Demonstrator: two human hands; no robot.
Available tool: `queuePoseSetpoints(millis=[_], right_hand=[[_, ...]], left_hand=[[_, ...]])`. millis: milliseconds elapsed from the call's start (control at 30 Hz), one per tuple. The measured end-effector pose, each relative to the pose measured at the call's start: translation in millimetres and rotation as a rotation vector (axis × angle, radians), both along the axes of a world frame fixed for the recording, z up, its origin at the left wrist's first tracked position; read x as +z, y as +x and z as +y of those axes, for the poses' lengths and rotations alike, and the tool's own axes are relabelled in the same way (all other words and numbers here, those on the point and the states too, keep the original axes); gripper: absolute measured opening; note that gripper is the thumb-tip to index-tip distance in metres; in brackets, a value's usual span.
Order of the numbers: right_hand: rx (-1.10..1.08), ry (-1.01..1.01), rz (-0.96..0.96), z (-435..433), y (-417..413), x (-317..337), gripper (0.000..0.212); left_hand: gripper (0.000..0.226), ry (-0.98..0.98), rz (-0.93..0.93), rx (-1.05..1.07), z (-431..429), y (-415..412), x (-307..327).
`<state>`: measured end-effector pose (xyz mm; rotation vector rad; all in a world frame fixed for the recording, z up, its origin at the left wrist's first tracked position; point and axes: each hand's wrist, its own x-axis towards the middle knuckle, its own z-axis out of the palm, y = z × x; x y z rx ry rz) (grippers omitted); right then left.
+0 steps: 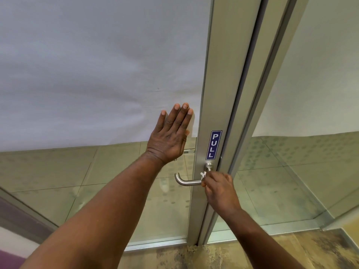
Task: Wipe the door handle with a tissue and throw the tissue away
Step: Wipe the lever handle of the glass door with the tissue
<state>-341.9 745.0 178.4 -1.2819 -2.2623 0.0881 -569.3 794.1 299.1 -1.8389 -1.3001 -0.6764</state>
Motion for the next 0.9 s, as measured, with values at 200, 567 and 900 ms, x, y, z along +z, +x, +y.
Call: queuePoseSetpoints(millis=[200,567,900], right_hand=[[-0.142,-0.054,0.148,10,11,-6,0.028],[-0.213,-0.190,0.635,17,7,0,0.032],[-0.267,-0.247,0.656,25,-1,-5,0.013]], left_hand=[[0.071,-0.005,-0.001,-0.003,1,0,-1],[0.072,0.000,0.007,0.003,4,-1,-3],[0.069,0.004,0.008,-0.003,4,-1,-3]])
